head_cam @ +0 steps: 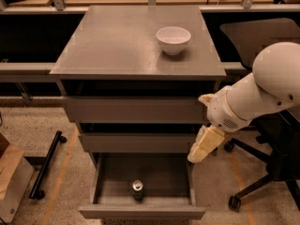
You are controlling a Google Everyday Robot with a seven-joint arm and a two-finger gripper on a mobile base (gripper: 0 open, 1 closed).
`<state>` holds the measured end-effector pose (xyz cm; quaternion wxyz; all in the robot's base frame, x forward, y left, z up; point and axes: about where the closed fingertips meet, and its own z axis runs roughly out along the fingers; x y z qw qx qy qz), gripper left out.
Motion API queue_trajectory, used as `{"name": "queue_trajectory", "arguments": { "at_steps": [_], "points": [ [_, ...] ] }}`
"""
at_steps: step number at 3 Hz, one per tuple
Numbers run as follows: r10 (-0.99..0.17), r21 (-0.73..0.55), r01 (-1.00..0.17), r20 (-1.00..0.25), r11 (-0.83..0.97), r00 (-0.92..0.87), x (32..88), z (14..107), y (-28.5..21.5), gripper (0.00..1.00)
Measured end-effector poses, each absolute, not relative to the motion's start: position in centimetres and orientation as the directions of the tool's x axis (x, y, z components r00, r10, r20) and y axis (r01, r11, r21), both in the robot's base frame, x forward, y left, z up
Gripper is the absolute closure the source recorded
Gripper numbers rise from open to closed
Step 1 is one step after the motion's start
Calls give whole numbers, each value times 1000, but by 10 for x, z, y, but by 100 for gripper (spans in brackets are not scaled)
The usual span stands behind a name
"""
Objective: Pick green can from bottom drawer and place on counter
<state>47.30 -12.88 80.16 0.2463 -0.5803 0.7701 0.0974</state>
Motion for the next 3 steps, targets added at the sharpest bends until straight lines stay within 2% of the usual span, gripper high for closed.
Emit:
{"name": "queue_trajectory", "arguments": {
  "at_steps": [2,3],
  "points": [
    [-841,-107,-951,-503,290,-199,474,723,-112,0],
    [-812,-85,-947,-540,311,-219,492,653,-97,0]
  ]
}}
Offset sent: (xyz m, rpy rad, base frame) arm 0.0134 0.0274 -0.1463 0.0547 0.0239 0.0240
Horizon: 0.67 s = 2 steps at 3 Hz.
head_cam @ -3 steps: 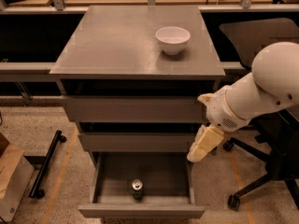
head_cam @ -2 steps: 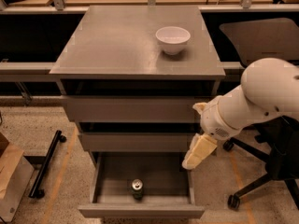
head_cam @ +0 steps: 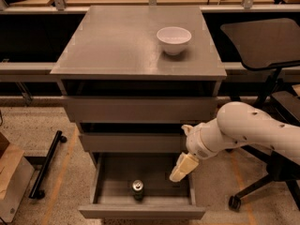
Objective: Pick green can from bottom drawer and place on counter
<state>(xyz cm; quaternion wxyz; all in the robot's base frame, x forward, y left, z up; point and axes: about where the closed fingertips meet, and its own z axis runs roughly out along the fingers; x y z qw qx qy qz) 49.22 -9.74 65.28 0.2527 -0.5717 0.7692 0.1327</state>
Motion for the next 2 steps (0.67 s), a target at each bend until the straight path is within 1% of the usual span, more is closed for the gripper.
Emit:
{"name": "queue_trajectory", "arguments": {
  "at_steps": [1,2],
  "points": [
    [-816,-78,-948,-533,309,-222,490,651,-96,0],
    [-817,-97,-948,-539,302,-205,499,639,-84,0]
  ]
}}
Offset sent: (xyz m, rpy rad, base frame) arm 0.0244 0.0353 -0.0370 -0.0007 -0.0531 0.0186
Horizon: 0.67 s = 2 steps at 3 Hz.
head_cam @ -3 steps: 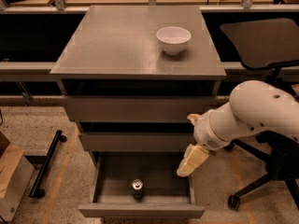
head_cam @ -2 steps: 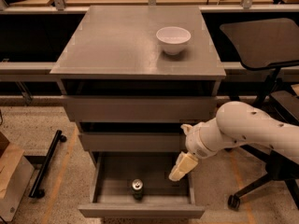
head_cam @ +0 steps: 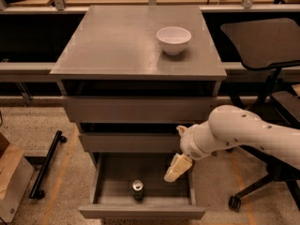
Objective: Pick green can from bottom drawer and place on counter
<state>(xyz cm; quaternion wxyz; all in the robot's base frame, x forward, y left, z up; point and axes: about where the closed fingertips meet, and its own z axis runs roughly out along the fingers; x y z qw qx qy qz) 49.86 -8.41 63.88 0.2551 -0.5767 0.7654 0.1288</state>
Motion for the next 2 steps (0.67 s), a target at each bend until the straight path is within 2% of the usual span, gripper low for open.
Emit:
{"name": "queue_trajectory", "arguments": {
  "at_steps": [2],
  "points": [
    [-832,-157,-949,-534,272,-151,538,572,-54,0]
  ]
}}
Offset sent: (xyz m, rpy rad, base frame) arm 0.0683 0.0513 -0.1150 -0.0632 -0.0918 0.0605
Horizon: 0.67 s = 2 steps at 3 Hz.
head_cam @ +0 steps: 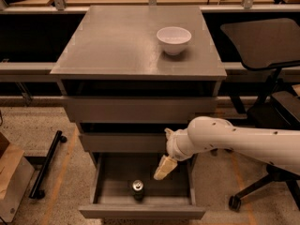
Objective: Pick green can from bottom drawer and place on counter
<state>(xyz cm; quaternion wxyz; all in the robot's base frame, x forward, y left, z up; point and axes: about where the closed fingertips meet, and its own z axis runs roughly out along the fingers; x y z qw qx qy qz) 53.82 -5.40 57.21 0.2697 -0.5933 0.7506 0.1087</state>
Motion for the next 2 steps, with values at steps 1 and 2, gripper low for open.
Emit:
{"name": "queue_trajectory", "arguments": {
  "at_steps": [1,2],
  "points": [
    [-848,-145,-955,-507,258,-152,552,520,-39,0],
    [-851,-136,-959,-503,249,-150,553,509,-34,0]
  ]
}}
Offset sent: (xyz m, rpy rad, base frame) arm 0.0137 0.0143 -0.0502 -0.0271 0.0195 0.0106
